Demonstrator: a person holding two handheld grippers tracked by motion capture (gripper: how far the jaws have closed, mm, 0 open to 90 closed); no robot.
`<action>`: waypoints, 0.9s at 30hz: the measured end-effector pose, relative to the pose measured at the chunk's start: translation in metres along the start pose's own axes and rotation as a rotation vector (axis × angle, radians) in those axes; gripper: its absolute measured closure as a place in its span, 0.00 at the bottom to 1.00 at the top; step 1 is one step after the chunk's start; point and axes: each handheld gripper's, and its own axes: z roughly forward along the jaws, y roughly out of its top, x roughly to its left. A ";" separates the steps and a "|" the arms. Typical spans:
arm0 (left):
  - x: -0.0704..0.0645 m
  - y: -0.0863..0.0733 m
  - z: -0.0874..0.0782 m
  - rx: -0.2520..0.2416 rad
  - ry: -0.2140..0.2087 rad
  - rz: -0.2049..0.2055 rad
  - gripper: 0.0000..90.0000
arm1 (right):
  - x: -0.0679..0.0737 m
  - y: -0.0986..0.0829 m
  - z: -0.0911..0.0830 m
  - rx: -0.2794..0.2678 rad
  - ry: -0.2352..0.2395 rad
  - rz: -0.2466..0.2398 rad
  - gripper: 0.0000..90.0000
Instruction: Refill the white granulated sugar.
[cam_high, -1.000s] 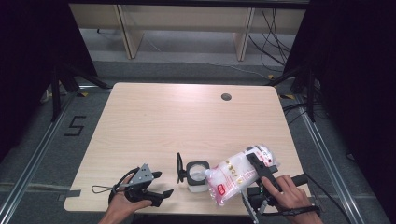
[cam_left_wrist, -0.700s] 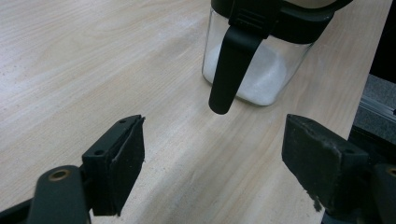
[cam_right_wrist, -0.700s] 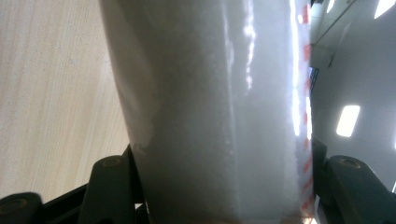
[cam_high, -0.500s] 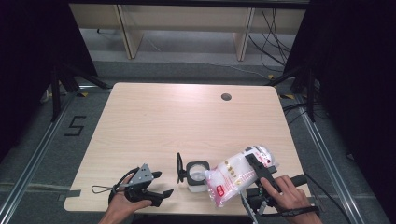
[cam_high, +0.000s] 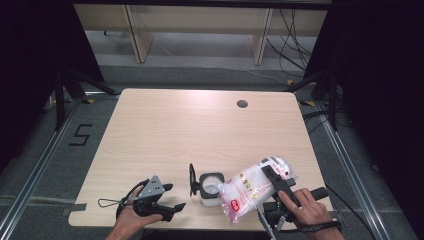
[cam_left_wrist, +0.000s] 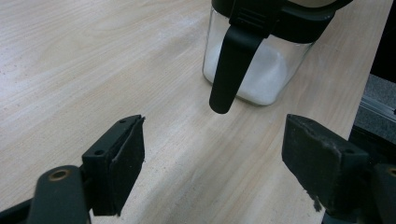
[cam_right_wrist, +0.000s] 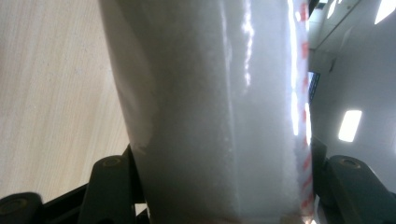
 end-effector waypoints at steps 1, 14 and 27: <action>-0.001 0.000 0.000 0.000 -0.001 -0.009 0.23 | 0.002 -0.001 0.002 -0.017 -0.024 0.026 0.48; 0.000 0.000 0.000 0.009 0.000 -0.005 0.23 | 0.001 0.000 -0.001 -0.006 -0.004 0.023 0.48; 0.000 0.000 0.001 0.003 -0.003 -0.008 0.23 | 0.001 -0.003 -0.001 0.000 -0.006 0.025 0.48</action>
